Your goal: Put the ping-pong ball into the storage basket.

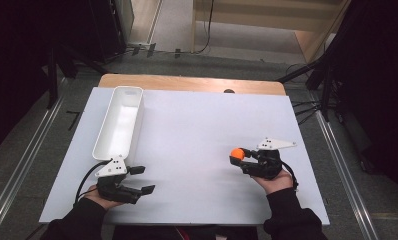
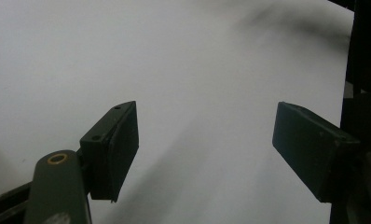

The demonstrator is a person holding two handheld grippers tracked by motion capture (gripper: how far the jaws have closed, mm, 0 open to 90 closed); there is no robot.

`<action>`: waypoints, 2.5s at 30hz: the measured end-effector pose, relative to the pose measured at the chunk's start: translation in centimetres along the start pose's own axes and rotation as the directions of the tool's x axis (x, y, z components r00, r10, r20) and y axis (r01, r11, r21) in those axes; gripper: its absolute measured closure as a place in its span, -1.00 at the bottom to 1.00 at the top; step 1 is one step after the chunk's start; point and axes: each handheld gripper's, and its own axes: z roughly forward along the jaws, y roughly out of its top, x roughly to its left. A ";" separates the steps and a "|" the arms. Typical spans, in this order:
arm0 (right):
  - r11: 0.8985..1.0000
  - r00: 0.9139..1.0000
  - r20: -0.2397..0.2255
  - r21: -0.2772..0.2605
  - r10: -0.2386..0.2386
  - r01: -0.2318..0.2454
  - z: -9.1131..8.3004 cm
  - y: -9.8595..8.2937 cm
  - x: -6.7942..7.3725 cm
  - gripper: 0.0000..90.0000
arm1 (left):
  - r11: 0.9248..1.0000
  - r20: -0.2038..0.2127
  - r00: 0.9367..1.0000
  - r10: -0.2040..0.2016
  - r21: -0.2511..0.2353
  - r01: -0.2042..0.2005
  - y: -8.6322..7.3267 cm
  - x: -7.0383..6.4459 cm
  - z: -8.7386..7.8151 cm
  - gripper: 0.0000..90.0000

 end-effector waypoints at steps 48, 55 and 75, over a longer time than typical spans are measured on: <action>0.999 0.999 0.037 -0.023 -0.038 0.039 4.2 3.4 3.2 0.08 | 1.000 0.008 1.000 -0.005 0.003 0.005 0.1 0.2 0.1 -0.48; 0.999 0.999 0.024 -0.017 -0.037 0.037 4.6 4.0 3.3 0.08 | 1.000 0.008 1.000 0.001 0.003 -0.001 0.2 0.2 0.4 -0.48; 0.998 0.998 -0.015 -0.002 -0.060 0.060 7.2 5.9 4.9 0.08 | 1.000 0.002 1.000 0.017 0.003 -0.017 0.2 0.2 0.2 -0.48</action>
